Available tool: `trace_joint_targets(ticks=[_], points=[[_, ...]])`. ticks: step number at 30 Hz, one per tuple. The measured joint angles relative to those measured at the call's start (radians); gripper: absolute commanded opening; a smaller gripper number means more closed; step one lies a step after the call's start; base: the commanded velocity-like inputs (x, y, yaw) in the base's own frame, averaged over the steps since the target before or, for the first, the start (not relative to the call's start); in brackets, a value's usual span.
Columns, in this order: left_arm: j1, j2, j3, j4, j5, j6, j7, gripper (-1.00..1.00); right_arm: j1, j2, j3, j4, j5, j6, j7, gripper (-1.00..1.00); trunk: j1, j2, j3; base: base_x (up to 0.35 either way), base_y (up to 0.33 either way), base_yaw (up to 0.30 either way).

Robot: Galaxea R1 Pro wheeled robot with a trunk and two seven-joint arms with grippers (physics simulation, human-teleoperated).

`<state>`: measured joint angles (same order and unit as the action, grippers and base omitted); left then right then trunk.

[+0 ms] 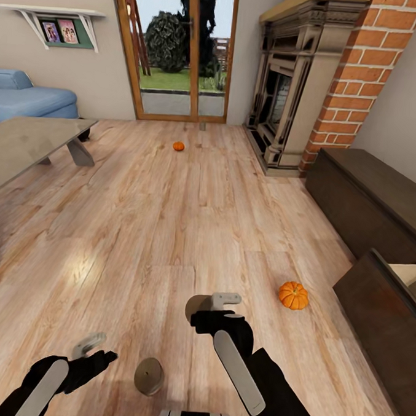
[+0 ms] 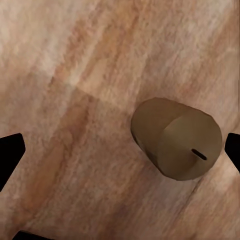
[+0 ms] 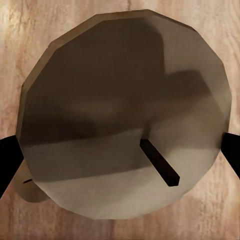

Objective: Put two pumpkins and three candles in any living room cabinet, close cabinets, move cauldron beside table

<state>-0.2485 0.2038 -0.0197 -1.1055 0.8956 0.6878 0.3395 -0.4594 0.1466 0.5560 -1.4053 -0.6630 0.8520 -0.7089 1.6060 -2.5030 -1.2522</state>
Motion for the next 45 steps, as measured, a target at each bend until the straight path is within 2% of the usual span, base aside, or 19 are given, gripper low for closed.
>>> trace_joint_targets(ticks=[5,8,9,10,13,17,23,33,38,43,45], points=[[-0.011,-0.004,-0.024,-0.011,-0.001,-0.011,0.001,1.00,-0.003,-0.002,-0.001,0.000,0.002,0.001,0.000,-1.00,0.002,-0.001,-0.019,0.000,0.000,0.000],[-0.015,-0.032,-0.042,-0.013,-0.007,-0.013,0.001,1.00,-0.003,-0.004,-0.002,-0.002,0.007,0.002,-0.001,-1.00,0.004,-0.002,-0.031,0.000,0.000,0.000],[-0.016,-0.048,-0.048,-0.014,-0.019,-0.014,0.001,1.00,-0.004,-0.006,-0.002,-0.002,0.012,0.002,-0.001,-1.00,0.004,-0.002,-0.035,0.000,0.000,0.000],[-0.018,-0.064,-0.052,-0.014,-0.053,-0.014,0.001,1.00,-0.004,-0.014,-0.002,-0.003,0.022,0.004,-0.001,-1.00,0.005,-0.002,-0.039,0.000,0.000,0.000],[-0.019,-0.086,-0.056,-0.023,-0.122,-0.015,0.000,1.00,-0.004,-0.029,-0.002,-0.002,0.027,0.003,-0.001,-1.00,0.006,-0.003,-0.050,0.000,0.000,0.000],[-0.020,-0.103,-0.057,-0.034,-0.150,-0.016,0.000,1.00,-0.005,-0.034,-0.007,-0.002,0.026,0.000,0.001,-1.00,0.008,-0.004,-0.066,0.000,0.000,0.000],[-0.020,-0.106,-0.058,-0.048,-0.156,-0.015,0.000,1.00,-0.005,-0.035,-0.010,-0.011,0.025,-0.002,0.002,-1.00,0.010,-0.005,-0.089,0.000,0.000,-0.021],[-0.020,-0.107,-0.058,-0.051,-0.156,-0.014,0.001,1.00,-0.004,-0.033,-0.010,-0.012,0.025,0.001,0.005,-1.00,0.015,-0.008,-0.128,0.000,0.000,-0.202],[-0.020,-0.107,-0.059,-0.051,-0.156,-0.014,0.000,1.00,-0.004,-0.033,-0.008,-0.012,0.025,-0.001,0.004,-1.00,0.015,-0.008,-0.128,0.000,0.000,-0.028],[-0.020,-0.107,-0.059,-0.051,-0.156,-0.014,0.000,1.00,-0.004,-0.033,-0.004,-0.017,0.024,-0.001,0.004,-1.00,0.017,-0.009,-0.147,0.000,0.000,-0.003],[-0.020,-0.107,-0.059,-0.051,-0.156,-0.014,0.000,1.00,-0.005,-0.036,-0.005,-0.052,0.025,0.001,0.007,-1.00,0.018,-0.009,-0.155,0.000,0.000,0.000]])
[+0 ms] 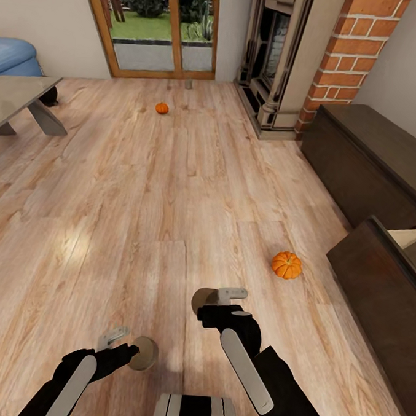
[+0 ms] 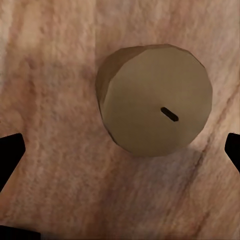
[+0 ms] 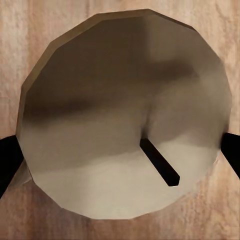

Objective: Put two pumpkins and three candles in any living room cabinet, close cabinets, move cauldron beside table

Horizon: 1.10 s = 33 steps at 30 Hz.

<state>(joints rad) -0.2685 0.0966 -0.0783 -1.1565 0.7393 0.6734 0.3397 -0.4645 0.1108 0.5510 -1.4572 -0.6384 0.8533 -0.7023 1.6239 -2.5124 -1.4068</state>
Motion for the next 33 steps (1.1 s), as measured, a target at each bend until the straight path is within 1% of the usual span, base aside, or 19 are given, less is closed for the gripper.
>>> trace_joint_targets(ticks=[1,2,4,6,7,9,12,13,15,16,18,22,30,33], points=[[0.000,0.000,0.000,0.000,0.000,0.000,0.000,1.00,0.000,-0.006,-0.001,-0.028,0.000,0.005,0.002,-1.00,0.000,0.000,-0.004,0.000,0.000,0.000],[0.000,0.000,0.000,0.000,0.000,0.000,0.000,1.00,0.001,-0.019,-0.003,-0.055,0.001,0.011,0.004,-1.00,0.001,0.000,-0.008,0.000,0.000,0.000],[0.000,0.000,0.000,0.000,0.000,0.000,0.000,1.00,0.004,-0.067,-0.011,-0.091,-0.003,0.017,0.016,-1.00,0.002,-0.001,-0.016,0.000,0.000,0.000],[0.000,0.000,0.000,0.000,0.000,0.000,0.000,1.00,0.006,-0.119,-0.034,-0.106,-0.008,0.018,0.059,-1.00,0.003,-0.001,-0.023,0.000,0.000,0.000],[0.000,0.000,0.000,0.000,0.000,0.000,-0.001,1.00,0.007,-0.140,-0.055,-0.110,-0.014,0.016,0.101,-1.00,0.003,-0.002,-0.027,0.000,0.000,0.000],[0.000,0.000,0.000,0.000,0.000,0.000,-0.001,1.00,0.007,-0.171,-0.114,-0.114,-0.024,0.013,0.226,-1.00,0.004,-0.002,-0.031,0.000,0.000,0.000],[0.000,0.000,0.000,0.000,0.000,0.000,-0.001,1.00,0.010,-0.196,-0.208,-0.116,-0.030,0.016,0.451,-1.00,0.004,-0.002,-0.031,0.000,0.000,0.000],[0.000,0.000,0.000,0.000,0.000,0.000,-0.001,1.00,0.015,-0.201,-0.230,-0.116,-0.031,0.017,0.514,-1.00,0.004,-0.002,-0.031,0.000,0.000,0.000],[0.000,0.000,0.000,0.000,0.000,0.000,-0.001,1.00,0.027,-0.208,-0.257,-0.116,-0.030,0.017,0.606,-1.00,0.005,-0.002,-0.039,0.000,0.000,0.000],[0.000,0.000,0.000,0.000,0.000,0.000,0.000,1.00,0.030,-0.209,-0.265,-0.116,-0.029,0.018,0.635,-1.00,0.005,-0.003,-0.043,0.000,0.000,0.000],[0.000,-0.001,0.000,0.001,0.000,0.000,0.000,1.00,0.035,-0.210,-0.273,-0.116,-0.028,0.017,0.668,-1.00,0.006,-0.003,-0.050,0.000,0.000,0.000],[0.000,-0.002,-0.001,0.001,-0.001,0.000,0.000,1.00,0.038,-0.209,-0.276,-0.115,-0.026,0.015,0.687,-1.00,0.008,-0.004,-0.066,0.000,0.000,0.000],[0.000,-0.003,-0.003,0.001,-0.001,0.000,-0.001,1.00,0.038,-0.207,-0.274,-0.112,-0.027,0.013,0.690,-1.00,0.008,-0.004,-0.066,0.000,-0.004,0.000],[0.000,-0.003,-0.003,0.001,-0.008,0.000,-0.001,1.00,0.038,-0.207,-0.274,-0.112,-0.028,0.013,0.690,-1.00,0.008,-0.004,-0.066,0.000,-0.190,0.000]])
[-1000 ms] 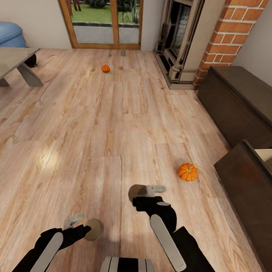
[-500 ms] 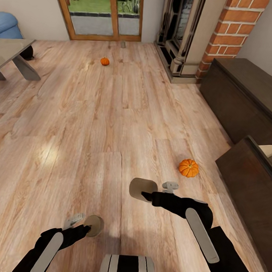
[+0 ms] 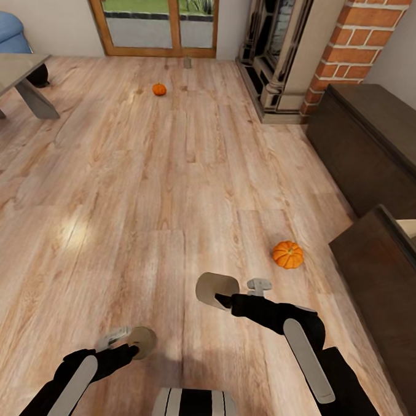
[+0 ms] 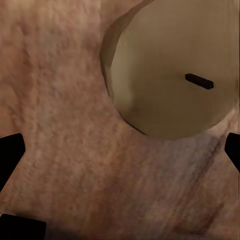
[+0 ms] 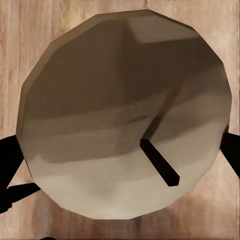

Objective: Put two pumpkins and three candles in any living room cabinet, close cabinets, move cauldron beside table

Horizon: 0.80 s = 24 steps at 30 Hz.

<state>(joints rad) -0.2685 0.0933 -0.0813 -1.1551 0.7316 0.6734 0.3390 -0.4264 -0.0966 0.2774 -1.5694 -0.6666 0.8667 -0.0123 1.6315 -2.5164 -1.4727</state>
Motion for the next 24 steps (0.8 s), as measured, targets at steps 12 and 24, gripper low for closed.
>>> trace_joint_targets(ticks=[12,24], points=[[0.000,0.000,0.000,0.000,-0.012,0.000,0.001,1.00,0.000,0.002,0.001,0.000,0.004,-0.001,0.000,-1.00,0.000,0.000,0.000,0.051,-0.071,0.000],[0.000,0.000,0.000,0.000,-0.012,0.000,0.001,1.00,0.000,0.004,0.002,0.000,0.011,-0.001,0.000,-1.00,0.000,0.000,0.000,0.085,0.007,0.000]])
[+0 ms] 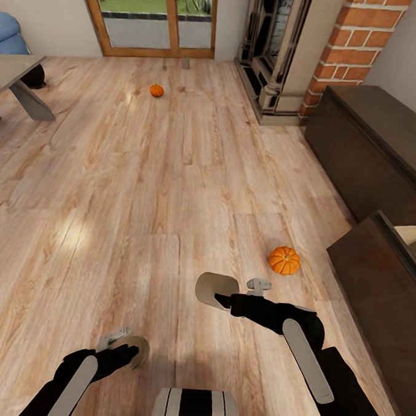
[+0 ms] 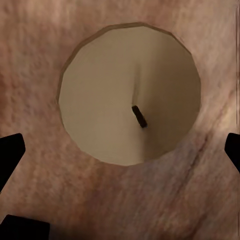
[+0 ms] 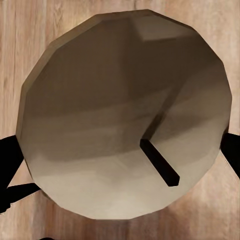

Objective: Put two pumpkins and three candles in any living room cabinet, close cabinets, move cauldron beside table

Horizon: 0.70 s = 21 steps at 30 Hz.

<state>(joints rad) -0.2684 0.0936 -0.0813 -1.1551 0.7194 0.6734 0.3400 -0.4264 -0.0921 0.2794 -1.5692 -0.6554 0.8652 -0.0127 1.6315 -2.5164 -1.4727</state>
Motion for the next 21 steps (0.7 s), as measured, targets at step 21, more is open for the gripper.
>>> trace_joint_targets(ticks=[21], points=[[0.000,0.000,0.000,0.000,0.000,0.000,-0.001,1.00,0.000,0.000,0.001,0.001,0.002,0.000,0.000,-1.00,0.004,-0.002,-0.035,0.022,0.000,0.000]])
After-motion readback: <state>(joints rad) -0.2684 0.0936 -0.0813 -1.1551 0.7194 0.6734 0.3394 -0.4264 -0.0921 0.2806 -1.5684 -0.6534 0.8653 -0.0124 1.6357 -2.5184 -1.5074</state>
